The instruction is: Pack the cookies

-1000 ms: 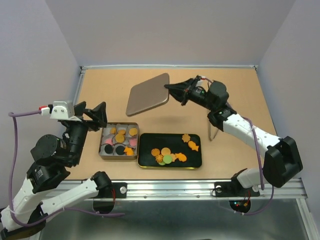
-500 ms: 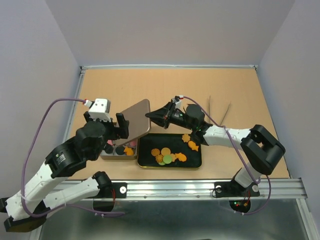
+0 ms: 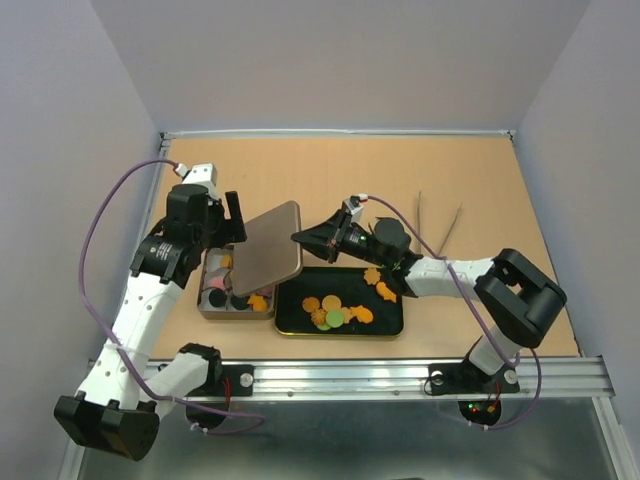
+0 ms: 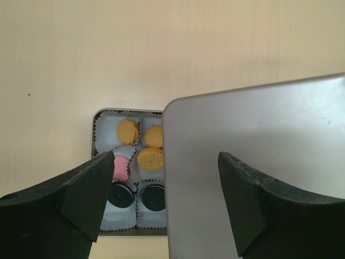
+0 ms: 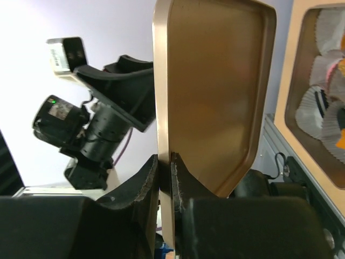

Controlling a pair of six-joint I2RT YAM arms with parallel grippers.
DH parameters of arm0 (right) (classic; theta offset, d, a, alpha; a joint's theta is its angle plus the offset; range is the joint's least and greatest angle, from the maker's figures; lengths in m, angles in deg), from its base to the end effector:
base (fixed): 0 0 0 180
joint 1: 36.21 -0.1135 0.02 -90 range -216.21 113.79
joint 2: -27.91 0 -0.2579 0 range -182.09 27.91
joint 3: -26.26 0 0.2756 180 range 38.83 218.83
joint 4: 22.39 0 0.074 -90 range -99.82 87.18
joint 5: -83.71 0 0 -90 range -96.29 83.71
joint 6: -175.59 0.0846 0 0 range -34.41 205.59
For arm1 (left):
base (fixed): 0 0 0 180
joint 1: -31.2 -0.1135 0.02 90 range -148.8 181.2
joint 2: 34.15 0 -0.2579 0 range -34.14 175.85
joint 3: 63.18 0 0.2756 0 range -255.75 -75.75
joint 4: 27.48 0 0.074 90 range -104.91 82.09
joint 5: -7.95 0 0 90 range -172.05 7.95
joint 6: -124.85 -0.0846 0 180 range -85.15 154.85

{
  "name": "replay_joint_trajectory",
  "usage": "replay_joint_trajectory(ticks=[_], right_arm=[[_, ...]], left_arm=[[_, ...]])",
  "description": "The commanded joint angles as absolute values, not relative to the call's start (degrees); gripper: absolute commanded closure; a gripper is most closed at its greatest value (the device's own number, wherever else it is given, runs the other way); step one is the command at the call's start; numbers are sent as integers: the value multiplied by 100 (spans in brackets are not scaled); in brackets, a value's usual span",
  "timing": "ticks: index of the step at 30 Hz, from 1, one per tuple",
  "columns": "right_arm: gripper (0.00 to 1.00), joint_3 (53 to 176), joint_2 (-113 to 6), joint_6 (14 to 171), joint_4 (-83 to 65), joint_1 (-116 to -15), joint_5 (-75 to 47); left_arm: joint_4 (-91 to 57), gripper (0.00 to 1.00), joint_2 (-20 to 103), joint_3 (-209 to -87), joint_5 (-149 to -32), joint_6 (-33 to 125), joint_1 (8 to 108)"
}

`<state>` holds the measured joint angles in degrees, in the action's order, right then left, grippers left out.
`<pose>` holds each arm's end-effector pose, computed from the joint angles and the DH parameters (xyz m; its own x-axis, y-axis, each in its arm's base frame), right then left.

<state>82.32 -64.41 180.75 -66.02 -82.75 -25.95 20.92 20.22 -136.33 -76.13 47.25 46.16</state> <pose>0.2580 0.3136 0.2279 -0.9173 0.3955 0.0462 -0.0058 -0.1292 0.9916 0.2613 -0.0608 0.3337 -0.5029 -0.0867 -0.8600 0.0636 0.9885 -0.1369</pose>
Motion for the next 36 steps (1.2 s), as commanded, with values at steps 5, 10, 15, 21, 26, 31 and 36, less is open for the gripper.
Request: replay_joint_trajectory(ticks=[5,10,15,21,26,31,36], right_arm=[[100,7936,-6973,17726,-7957,-8718,-2221],[100,7663,-7290,17735,-8479,-8920,-1807],[100,7584,-7458,17805,-8663,-8982,-1798],[100,7048,-6729,17796,-8646,-8912,-1544],[100,6504,-5344,17718,-8051,-8579,-1508],[99,6493,-3549,17095,-6197,-8236,-1421],[99,6880,-2072,16418,-4071,-7981,-1087]], left_arm=[[1252,1,1902,-13069,-9038,5347,3912],[1593,1,2017,-12875,-8260,5708,3771],[1796,1,2043,-12647,-7915,6077,3288],[1875,1,2166,-12541,-7475,6174,2980],[1822,1,2517,-12322,-7685,6394,2620],[1761,1,2738,-12137,-7870,6447,2286],[1401,1,3202,-11830,-8661,6719,2013]])
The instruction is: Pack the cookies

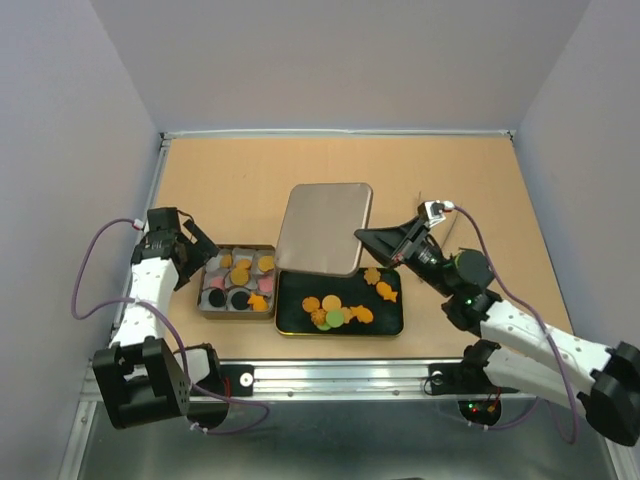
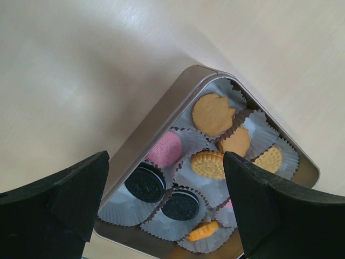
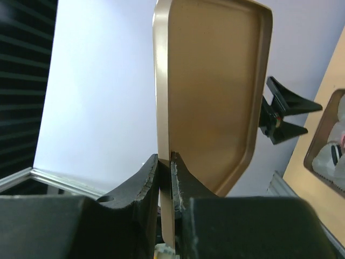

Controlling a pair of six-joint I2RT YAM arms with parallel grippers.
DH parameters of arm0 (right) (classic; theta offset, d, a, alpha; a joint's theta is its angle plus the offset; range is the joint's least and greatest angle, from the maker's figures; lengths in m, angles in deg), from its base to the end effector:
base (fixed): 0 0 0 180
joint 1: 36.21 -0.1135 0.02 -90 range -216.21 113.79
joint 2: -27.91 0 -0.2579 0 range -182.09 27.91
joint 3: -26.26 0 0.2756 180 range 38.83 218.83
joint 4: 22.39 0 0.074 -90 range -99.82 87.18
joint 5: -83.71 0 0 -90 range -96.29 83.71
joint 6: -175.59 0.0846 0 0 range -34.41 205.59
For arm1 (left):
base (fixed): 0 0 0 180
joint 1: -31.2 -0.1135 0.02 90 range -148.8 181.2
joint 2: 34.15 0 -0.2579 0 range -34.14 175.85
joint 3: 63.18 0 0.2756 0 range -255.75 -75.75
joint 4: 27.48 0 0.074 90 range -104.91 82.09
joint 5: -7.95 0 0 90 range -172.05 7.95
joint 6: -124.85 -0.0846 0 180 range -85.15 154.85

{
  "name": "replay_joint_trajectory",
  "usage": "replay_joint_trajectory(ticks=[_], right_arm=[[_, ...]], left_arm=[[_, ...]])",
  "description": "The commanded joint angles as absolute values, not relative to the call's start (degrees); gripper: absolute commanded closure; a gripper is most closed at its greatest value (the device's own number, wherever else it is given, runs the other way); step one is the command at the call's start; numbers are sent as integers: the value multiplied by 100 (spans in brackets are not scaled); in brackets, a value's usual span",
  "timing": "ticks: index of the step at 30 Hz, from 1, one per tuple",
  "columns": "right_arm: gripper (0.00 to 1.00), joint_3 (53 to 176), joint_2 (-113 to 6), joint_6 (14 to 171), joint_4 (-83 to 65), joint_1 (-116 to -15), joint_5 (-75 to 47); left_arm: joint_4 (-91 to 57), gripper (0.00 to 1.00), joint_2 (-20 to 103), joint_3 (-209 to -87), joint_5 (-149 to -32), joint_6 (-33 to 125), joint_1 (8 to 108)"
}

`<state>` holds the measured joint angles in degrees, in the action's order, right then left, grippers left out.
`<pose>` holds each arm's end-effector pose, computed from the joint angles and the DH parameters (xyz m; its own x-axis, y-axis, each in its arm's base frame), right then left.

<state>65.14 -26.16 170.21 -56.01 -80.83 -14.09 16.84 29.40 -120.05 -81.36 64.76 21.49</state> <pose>0.1943 0.2079 0.3000 -0.7630 0.6329 -0.1317 -0.2979 -0.1634 0.9405 0.2745 0.0480 0.1891 -0.5762 -0.6044 -0.5502 -0.5346 0.7879 -0.3057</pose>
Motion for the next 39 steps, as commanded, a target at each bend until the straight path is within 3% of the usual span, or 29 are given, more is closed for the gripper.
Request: replay_joint_trajectory(ticks=[1,15,29,35,39], right_arm=[[100,6985,-1748,16373,-3884,-7954,-1052],[100,6933,-417,16083,-2476,-7936,-673],[100,6520,-672,16162,-2520,-7936,-831],[100,5818,-1199,16749,-3914,-7928,-1060],[99,5264,-1849,17286,-5723,-7928,-1192]], left_arm=[[1305,1,3273,-11751,-8635,6737,2004],[864,1,3160,-11196,-9154,7677,2285],[205,1,3388,-11495,-9048,9347,4447],[353,1,3327,-11793,-8830,9155,4764],[670,2,3055,-12171,-8513,8533,4737]])
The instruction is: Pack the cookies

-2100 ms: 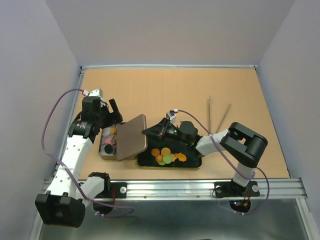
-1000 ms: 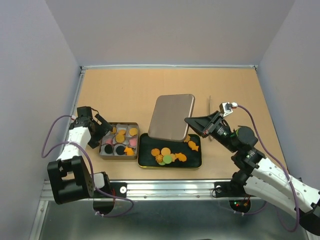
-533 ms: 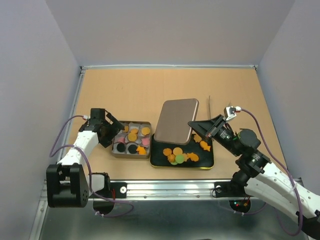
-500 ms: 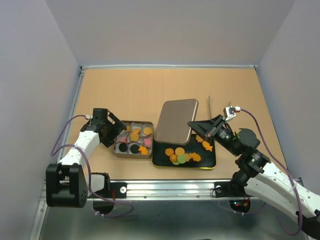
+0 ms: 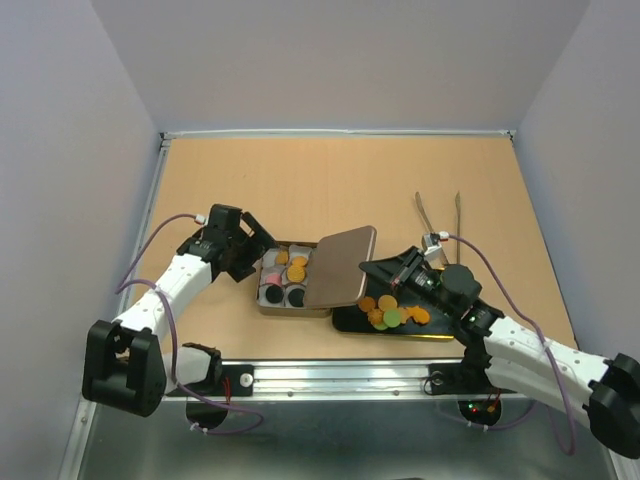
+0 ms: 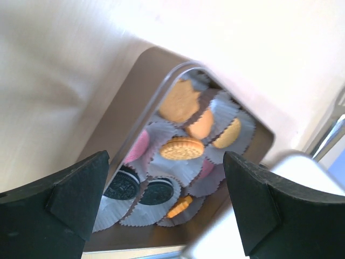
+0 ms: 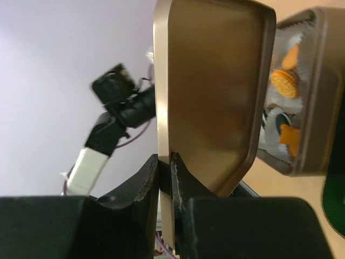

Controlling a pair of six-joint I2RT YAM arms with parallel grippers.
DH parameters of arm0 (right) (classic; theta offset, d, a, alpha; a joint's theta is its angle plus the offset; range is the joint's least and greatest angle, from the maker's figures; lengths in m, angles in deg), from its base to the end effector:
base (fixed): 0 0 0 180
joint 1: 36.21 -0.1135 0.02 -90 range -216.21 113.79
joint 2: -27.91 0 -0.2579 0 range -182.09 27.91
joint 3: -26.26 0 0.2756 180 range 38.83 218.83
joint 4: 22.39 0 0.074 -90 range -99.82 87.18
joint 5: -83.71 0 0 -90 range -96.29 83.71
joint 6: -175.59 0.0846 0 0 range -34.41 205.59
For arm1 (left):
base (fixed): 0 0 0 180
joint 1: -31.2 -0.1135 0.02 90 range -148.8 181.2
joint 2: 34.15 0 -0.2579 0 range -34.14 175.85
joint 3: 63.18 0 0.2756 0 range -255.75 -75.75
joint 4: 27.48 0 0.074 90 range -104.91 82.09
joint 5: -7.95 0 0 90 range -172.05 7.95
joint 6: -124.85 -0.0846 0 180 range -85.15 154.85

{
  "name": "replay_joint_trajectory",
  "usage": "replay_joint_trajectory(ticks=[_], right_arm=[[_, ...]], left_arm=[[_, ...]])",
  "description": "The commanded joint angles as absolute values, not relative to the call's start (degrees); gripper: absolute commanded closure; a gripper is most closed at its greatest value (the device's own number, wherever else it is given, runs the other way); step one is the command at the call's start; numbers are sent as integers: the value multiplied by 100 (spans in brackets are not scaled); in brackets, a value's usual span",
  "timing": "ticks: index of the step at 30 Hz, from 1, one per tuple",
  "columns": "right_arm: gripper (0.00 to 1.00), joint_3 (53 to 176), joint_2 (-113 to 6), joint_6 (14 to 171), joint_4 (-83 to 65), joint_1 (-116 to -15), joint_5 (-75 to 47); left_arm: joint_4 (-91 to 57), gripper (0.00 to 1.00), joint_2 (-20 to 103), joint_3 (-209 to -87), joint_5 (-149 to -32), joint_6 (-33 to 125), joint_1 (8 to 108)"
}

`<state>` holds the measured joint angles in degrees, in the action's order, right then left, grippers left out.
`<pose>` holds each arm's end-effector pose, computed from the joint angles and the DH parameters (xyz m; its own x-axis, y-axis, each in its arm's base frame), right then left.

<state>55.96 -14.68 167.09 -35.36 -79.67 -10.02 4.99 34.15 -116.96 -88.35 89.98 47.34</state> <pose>0.1829 0.1809 0.2268 -0.7254 0.6722 -0.1479 -0.1094 0.0995 0.9890 0.2849 -0.0921 0.1684 -0.6873 -0.6501 -0.3241 -0.3772 0.7007 -0.6055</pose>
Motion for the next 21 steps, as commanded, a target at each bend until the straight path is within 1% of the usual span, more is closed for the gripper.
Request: replay_joint_trajectory(ticks=[1,5,9,15,21], right_arm=[[100,5246,-2024,17339,-5876,-7928,-1314],[100,5421,-2858,17304,-6368,-7928,-1692],[100,5413,-3168,17375,-6800,-7928,-1737],[100,4877,-3405,17620,-7281,-7910,-1632],[99,4314,-3809,17753,-7836,-7857,-1482]], left_arm=[[688,1,3002,-12294,-8486,8417,4720],[716,1,2642,-12339,-8433,7916,4536],[820,1,2290,-12199,-8547,7547,4228],[978,1,2070,-11794,-8618,7115,4122],[864,2,2026,-11592,-8837,7167,4104]])
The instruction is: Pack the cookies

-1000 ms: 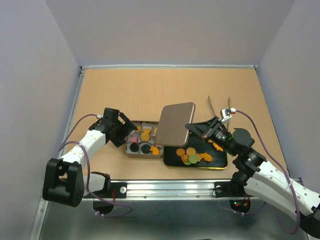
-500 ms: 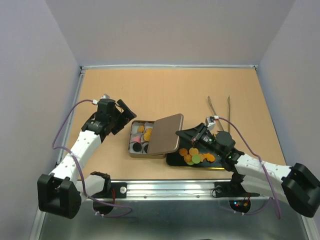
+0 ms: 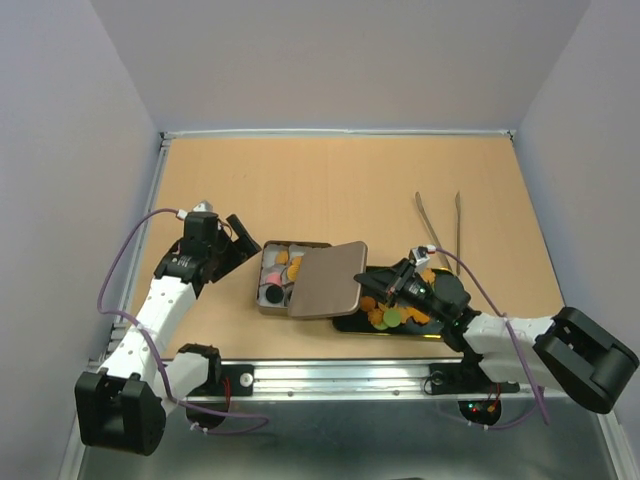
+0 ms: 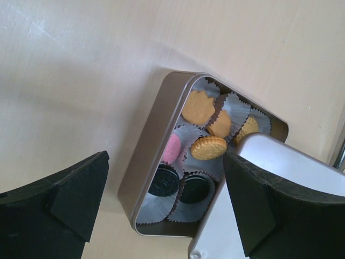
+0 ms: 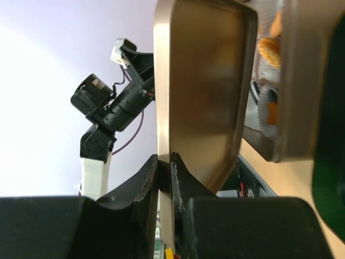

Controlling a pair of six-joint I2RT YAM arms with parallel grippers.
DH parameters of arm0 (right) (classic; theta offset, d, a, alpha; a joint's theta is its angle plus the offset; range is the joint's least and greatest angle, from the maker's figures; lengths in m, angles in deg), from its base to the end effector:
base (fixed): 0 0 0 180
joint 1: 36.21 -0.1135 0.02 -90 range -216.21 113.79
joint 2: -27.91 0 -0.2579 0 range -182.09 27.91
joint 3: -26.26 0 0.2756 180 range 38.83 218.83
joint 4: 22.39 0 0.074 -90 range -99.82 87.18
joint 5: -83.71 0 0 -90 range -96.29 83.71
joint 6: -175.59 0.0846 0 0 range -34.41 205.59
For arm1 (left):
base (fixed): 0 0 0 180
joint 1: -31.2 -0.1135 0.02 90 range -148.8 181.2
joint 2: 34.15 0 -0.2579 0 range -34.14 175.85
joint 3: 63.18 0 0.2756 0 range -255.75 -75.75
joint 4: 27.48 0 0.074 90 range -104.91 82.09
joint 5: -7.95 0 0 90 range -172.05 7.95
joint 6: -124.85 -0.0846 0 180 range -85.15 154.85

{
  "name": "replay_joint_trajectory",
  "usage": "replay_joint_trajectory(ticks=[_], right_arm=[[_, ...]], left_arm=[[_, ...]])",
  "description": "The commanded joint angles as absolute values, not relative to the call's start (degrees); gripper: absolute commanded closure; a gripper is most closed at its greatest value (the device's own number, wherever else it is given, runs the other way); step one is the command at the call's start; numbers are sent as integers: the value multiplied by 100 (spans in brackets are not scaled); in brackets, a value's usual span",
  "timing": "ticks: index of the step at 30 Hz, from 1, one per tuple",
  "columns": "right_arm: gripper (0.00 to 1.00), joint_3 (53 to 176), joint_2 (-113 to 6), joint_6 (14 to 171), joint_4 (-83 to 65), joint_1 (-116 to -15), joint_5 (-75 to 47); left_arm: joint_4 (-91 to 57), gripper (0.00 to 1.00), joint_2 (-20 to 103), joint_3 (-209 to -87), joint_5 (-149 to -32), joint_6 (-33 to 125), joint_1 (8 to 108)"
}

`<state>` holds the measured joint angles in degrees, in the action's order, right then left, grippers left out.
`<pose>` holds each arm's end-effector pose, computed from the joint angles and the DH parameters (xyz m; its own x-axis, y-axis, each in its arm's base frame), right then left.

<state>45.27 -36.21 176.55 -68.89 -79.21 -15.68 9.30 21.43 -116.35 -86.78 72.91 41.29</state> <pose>0.1803 0.1870 0.1541 -0.7923 0.6100 0.0128 -0.0045 -0.0268 0.9996 0.2668 -0.0546 0.2146 -0.6363 -0.5108 -0.5781 -0.1965 0.8320 -0.5188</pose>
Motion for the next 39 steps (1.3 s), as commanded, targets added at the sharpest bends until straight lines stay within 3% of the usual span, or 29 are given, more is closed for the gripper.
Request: replay_joint_trajectory(ticks=[1,15,24,29,39], right_arm=[[100,4314,-3975,17718,-7889,-7857,-1525],[100,4515,-5531,17199,-9014,-7708,-1824],[100,4822,-7886,17787,-11406,-7559,-2491],[97,5166,-8310,17577,-11397,-7532,-3011],[92,5237,-8450,17533,-11388,-7418,-2862]], left_arm=[[856,2,2052,-11557,-8872,7194,4104],[-401,1,1947,-10704,-9716,7423,4104],[-656,1,2008,-10607,-9971,7317,4104],[-656,2,2105,-10642,-10024,7264,4104],[-709,2,2263,-10616,-10085,7238,4104]])
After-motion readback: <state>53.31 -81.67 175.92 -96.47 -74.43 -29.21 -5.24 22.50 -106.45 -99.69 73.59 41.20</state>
